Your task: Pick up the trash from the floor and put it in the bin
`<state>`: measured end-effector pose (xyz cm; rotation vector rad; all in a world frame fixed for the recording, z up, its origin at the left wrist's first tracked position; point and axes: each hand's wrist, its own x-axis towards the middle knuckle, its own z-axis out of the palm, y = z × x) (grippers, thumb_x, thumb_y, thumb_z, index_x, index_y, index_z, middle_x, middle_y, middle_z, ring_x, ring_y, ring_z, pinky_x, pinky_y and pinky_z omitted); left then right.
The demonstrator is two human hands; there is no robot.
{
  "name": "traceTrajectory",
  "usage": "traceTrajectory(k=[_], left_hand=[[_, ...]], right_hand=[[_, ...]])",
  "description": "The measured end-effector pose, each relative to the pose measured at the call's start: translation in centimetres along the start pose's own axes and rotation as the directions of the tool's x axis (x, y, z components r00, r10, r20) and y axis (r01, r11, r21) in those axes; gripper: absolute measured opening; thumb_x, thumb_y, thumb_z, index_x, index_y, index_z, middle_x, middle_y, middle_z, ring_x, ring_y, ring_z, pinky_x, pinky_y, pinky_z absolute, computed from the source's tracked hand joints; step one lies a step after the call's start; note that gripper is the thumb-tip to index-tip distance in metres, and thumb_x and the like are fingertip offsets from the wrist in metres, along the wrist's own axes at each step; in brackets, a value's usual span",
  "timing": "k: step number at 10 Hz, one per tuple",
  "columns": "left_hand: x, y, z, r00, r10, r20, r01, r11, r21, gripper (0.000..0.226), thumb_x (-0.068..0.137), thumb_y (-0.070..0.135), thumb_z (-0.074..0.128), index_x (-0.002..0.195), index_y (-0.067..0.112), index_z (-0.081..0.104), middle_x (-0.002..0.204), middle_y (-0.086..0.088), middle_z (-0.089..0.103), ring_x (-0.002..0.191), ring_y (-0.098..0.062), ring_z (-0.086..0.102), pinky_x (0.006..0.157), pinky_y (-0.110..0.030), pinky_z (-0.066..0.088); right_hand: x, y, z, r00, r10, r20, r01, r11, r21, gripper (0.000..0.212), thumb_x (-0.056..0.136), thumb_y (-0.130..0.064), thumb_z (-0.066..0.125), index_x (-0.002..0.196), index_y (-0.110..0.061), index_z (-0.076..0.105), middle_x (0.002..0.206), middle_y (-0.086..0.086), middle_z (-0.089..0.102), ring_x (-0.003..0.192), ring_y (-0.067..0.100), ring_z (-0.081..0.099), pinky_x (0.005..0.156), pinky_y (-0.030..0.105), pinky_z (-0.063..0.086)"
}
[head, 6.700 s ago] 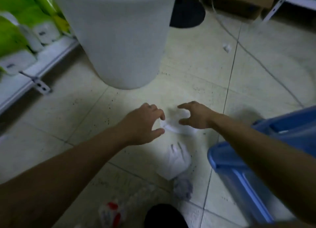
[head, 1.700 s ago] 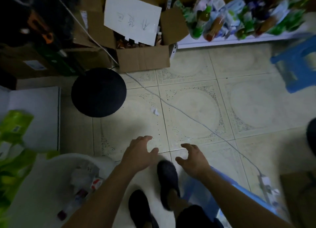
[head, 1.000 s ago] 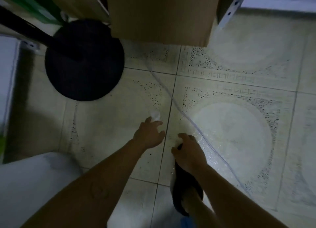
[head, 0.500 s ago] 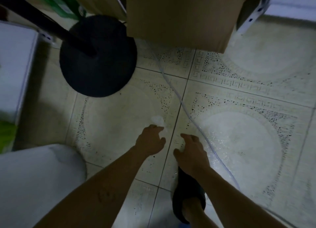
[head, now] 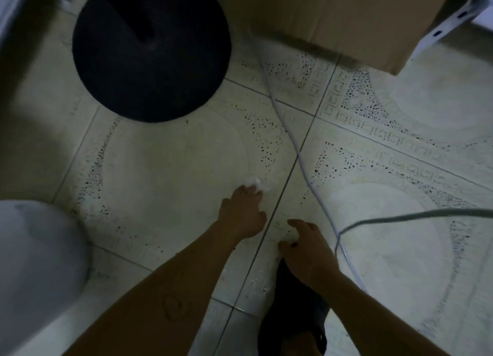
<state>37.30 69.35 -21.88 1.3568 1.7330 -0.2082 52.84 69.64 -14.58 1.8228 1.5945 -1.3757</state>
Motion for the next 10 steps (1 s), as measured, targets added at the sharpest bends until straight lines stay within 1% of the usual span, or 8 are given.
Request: traceTrajectory(k=[1, 2, 3, 5, 6, 8, 9, 10], left_hand=[[-0.9, -0.6, 0.7, 0.979, 0.024, -0.201, -0.055, 0.987, -0.152, 0.045, 0.094, 0.024, 0.046, 0.138, 0.018, 0.046, 0.145, -0.006, 0.046, 0.133, -0.022, 0.038, 0.108, -0.035, 0.032], [-3.6, -1.6, -1.9, 0.932, -0.093, -0.35, -0.046, 0.928, -0.369, 0.023, 0.09, 0.026, 0.057, 0.106, 0.015, 0.069, 0.112, -0.004, 0.069, 0.103, -0.017, 0.06, 0.088, -0.021, 0.043], [-8.1, -3.0, -7.2, 0.885, -0.186, -0.427, -0.096, 0.824, -0.559, 0.011, 0.083, 0.031, 0.068, 0.083, 0.02, 0.069, 0.079, 0.006, 0.069, 0.071, -0.004, 0.061, 0.06, -0.001, 0.039], [-18.9, -7.4, -18.8, 0.765, -0.294, -0.573, -0.257, 0.676, -0.691, 0.017, 0.078, 0.022, 0.073, 0.093, 0.026, 0.066, 0.076, 0.01, 0.068, 0.069, 0.0, 0.065, 0.063, -0.012, 0.05], [-25.3, -10.8, -23.8, 0.627, -0.332, -0.705, -0.287, 0.743, -0.605, 0.013, 0.08, 0.015, 0.071, 0.084, 0.027, 0.067, 0.077, 0.011, 0.067, 0.067, 0.004, 0.06, 0.063, -0.01, 0.047], [-43.1, -19.5, -27.2, 0.314, -0.345, -0.885, -0.048, 0.925, -0.377, 0.014, 0.078, 0.025, 0.07, 0.091, 0.028, 0.066, 0.087, 0.011, 0.068, 0.081, -0.006, 0.064, 0.066, -0.006, 0.039], [-52.0, -22.2, -23.9, 0.272, -0.444, -0.854, 0.237, 0.891, -0.388, 0.031, 0.083, 0.034, 0.065, 0.11, 0.02, 0.064, 0.112, 0.001, 0.068, 0.108, -0.02, 0.062, 0.086, -0.022, 0.042], [-58.4, -22.0, -18.0, 0.355, -0.592, -0.723, 0.382, 0.798, -0.466, 0.046, 0.085, 0.038, 0.063, 0.125, 0.016, 0.057, 0.129, -0.003, 0.062, 0.119, -0.023, 0.056, 0.097, -0.029, 0.041]], right_hand=[[0.6, 0.1, 0.5, 1.0, -0.025, 0.0, 0.025, 0.997, -0.078, 0.059, 0.089, -0.03, 0.059, 0.143, -0.022, 0.037, 0.148, 0.006, 0.035, 0.128, 0.027, 0.045, 0.103, 0.037, 0.041], [-0.4, -2.2, 1.5, 0.993, -0.117, 0.0, 0.117, 0.993, -0.034, 0.059, 0.09, -0.03, 0.06, 0.143, -0.024, 0.036, 0.146, 0.005, 0.038, 0.124, 0.024, 0.048, 0.099, 0.034, 0.043], [-2.0, -7.7, 2.0, 0.974, -0.216, -0.064, 0.221, 0.97, 0.103, 0.055, 0.091, -0.032, 0.06, 0.142, -0.028, 0.039, 0.142, 0.001, 0.045, 0.108, 0.014, 0.055, 0.09, 0.031, 0.047], [-8.2, -21.6, 0.8, 0.886, -0.46, -0.055, 0.422, 0.752, 0.506, 0.008, 0.092, -0.026, 0.06, 0.093, -0.023, 0.068, 0.083, -0.001, 0.074, 0.073, 0.012, 0.071, 0.068, 0.03, 0.057], [-12.0, -28.5, 0.6, 0.771, -0.635, -0.057, 0.581, 0.662, 0.474, 0.007, 0.089, -0.016, 0.064, 0.087, -0.01, 0.068, 0.066, 0.003, 0.071, 0.058, 0.011, 0.065, 0.056, 0.023, 0.053], [-20.7, -40.1, 6.0, 0.419, -0.907, -0.039, 0.893, 0.404, 0.201, 0.011, 0.081, -0.019, 0.067, 0.072, -0.022, 0.061, 0.06, 0.0, 0.067, 0.056, 0.009, 0.059, 0.053, 0.021, 0.046], [-25.6, -42.2, 12.0, 0.293, -0.952, 0.089, 0.942, 0.271, -0.196, 0.015, 0.077, -0.021, 0.069, 0.092, -0.022, 0.066, 0.089, 0.006, 0.071, 0.088, 0.024, 0.064, 0.071, 0.024, 0.043], [-30.1, -39.0, 18.1, 0.421, -0.792, 0.442, 0.863, 0.199, -0.465, 0.074, 0.082, -0.025, 0.07, 0.146, -0.011, 0.036, 0.148, 0.012, 0.042, 0.134, 0.027, 0.041, 0.102, 0.028, 0.034]])
